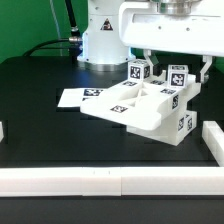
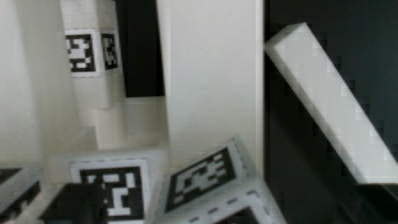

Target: Assemble chair

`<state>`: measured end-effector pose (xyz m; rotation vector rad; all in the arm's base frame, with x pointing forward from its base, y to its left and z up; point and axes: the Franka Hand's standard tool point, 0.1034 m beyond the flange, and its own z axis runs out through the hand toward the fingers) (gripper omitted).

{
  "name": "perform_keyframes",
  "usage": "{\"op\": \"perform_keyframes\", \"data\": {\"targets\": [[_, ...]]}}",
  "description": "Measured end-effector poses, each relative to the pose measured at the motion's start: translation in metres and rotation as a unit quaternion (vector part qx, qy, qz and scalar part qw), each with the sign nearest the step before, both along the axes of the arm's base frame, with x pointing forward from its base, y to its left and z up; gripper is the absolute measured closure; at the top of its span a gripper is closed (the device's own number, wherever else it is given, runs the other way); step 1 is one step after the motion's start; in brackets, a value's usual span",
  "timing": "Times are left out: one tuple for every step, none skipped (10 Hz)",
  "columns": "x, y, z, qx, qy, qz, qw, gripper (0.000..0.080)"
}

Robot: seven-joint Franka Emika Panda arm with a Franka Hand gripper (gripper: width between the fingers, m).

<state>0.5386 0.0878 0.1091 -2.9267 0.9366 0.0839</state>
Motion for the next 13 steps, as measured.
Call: {"op": "perform_keyframes", "data": {"targets": [[-0.0002, 0.0008, -0.0001, 0.0, -0.002, 0.027, 1.0, 0.015], [-0.0002, 0.0005, -0.0001, 0.0, -0.005, 0.066, 0.998, 0.015], [-0.0002, -0.0005, -0.0002, -0.002, -0.008, 0.115, 0.993, 0.015], [-0.0002, -0.0008, -0.0002, -0.001, -0.009, 0.135, 0.991, 0.015], [-0.0003, -0.0009, -0.0002, -0.001, -0.009, 0.134, 0.991, 0.0174], [-0.0004, -0.0009, -0.0003, -0.001, -0.009, 0.134, 0.991, 0.0174], [-0.0004, -0.0009, -0.0003, -0.001, -0.009, 0.134, 0.991, 0.0361], [-0.0004, -0.0009, -0.0003, -0.001, -0.009, 0.134, 0.991, 0.0361], [-0.0004, -0.0009, -0.0004, -0.001, -0.009, 0.128, 0.992, 0.0517], [-0.0004, -0.0009, -0.0003, -0.001, -0.008, 0.117, 0.993, 0.0517], [-0.0004, -0.0009, -0.0003, -0.001, -0.008, 0.118, 0.993, 0.0517], [-0.0004, -0.0005, -0.0003, -0.002, -0.006, 0.089, 0.996, 0.0517], [-0.0003, -0.0004, -0.0003, -0.003, -0.003, 0.045, 0.999, 0.0517]]}}
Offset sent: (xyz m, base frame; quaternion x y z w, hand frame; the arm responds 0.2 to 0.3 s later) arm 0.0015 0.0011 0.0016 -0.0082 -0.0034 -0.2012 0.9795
